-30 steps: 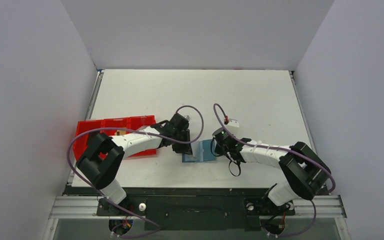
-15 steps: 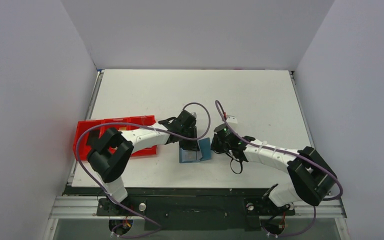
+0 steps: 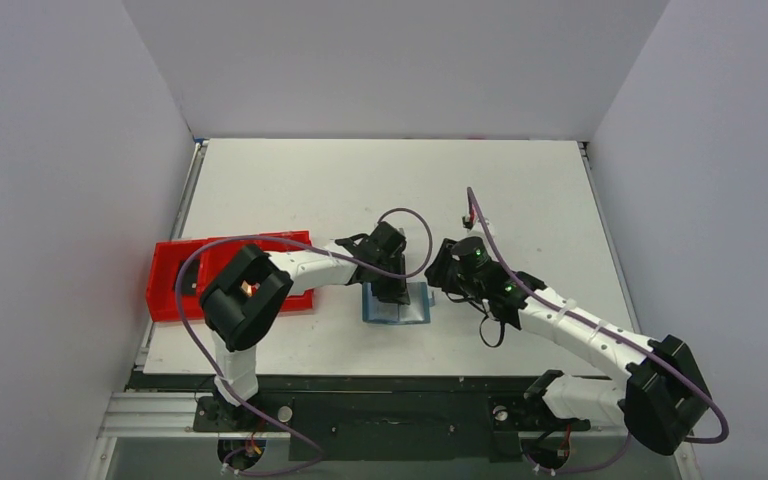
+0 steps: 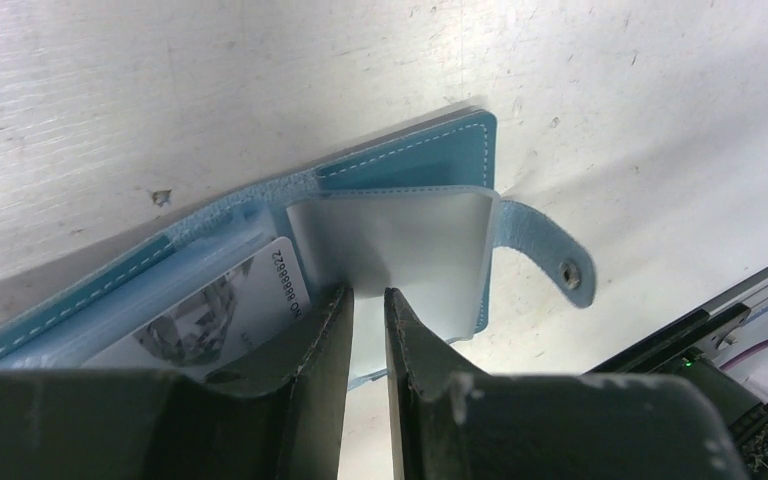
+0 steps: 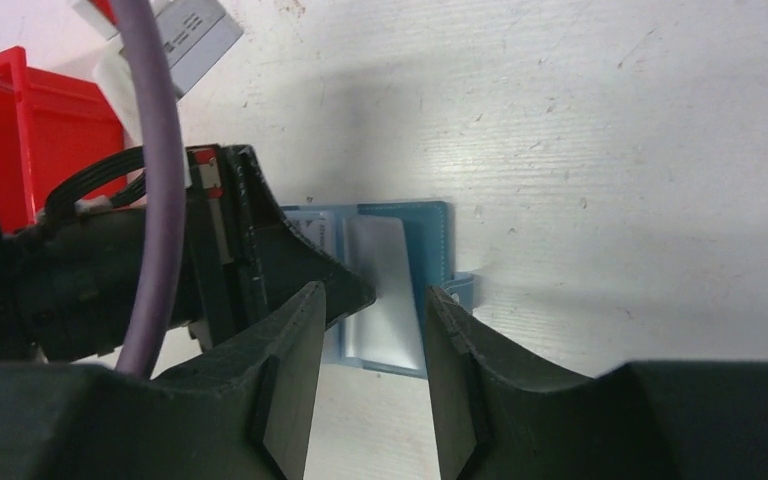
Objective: Take the credit cards out of the card holder
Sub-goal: Open the card holder at the center of the board.
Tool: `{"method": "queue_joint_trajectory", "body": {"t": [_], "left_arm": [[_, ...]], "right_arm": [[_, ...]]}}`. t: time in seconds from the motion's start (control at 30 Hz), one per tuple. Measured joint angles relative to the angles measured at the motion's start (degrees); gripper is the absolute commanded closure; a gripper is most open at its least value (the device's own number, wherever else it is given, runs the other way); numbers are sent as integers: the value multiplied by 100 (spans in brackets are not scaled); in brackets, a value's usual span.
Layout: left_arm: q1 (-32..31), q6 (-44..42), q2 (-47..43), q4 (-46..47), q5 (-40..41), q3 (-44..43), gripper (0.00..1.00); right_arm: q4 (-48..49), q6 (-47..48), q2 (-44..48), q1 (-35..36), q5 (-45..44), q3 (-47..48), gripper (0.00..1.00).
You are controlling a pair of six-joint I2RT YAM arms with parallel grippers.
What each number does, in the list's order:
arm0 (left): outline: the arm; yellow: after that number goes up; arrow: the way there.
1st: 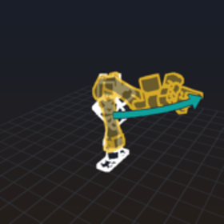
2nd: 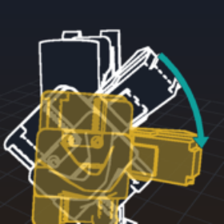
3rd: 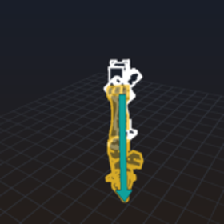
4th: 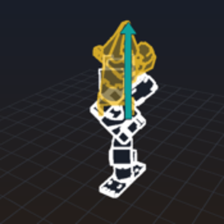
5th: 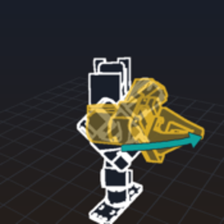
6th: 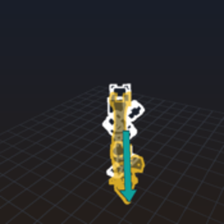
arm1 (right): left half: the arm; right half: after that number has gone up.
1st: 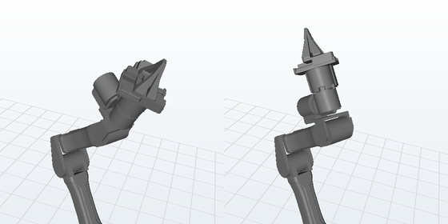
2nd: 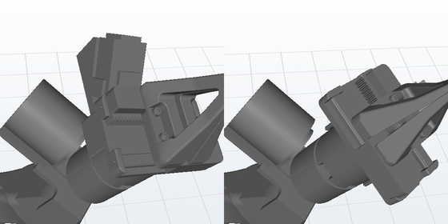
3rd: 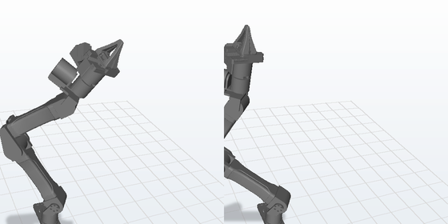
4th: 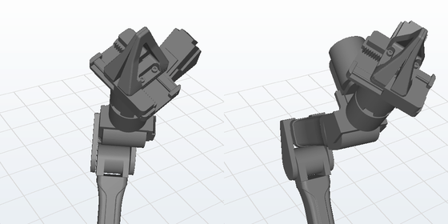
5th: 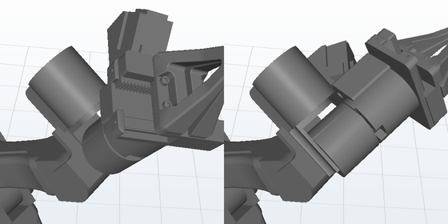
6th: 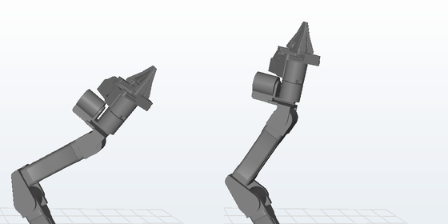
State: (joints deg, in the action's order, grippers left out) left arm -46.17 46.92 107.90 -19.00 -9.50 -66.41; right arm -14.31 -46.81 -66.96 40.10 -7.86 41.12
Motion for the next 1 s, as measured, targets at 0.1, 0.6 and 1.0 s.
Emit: {"method": "queue_joint_trajectory", "body": {"t": [0.1,0.6,1.0], "left_arm": [[-13,55,68,48,-37,-50,83],[7,76,63,44,-17,-48,83],[286,31,-348,26,-13,168,83]], "right_arm": [[59,-68,-22,0,243,-9,77],[1460,-706,-1482,-286,1419,-352,96],[1939,-752,-2028,-407,1792,-413,99]]}}
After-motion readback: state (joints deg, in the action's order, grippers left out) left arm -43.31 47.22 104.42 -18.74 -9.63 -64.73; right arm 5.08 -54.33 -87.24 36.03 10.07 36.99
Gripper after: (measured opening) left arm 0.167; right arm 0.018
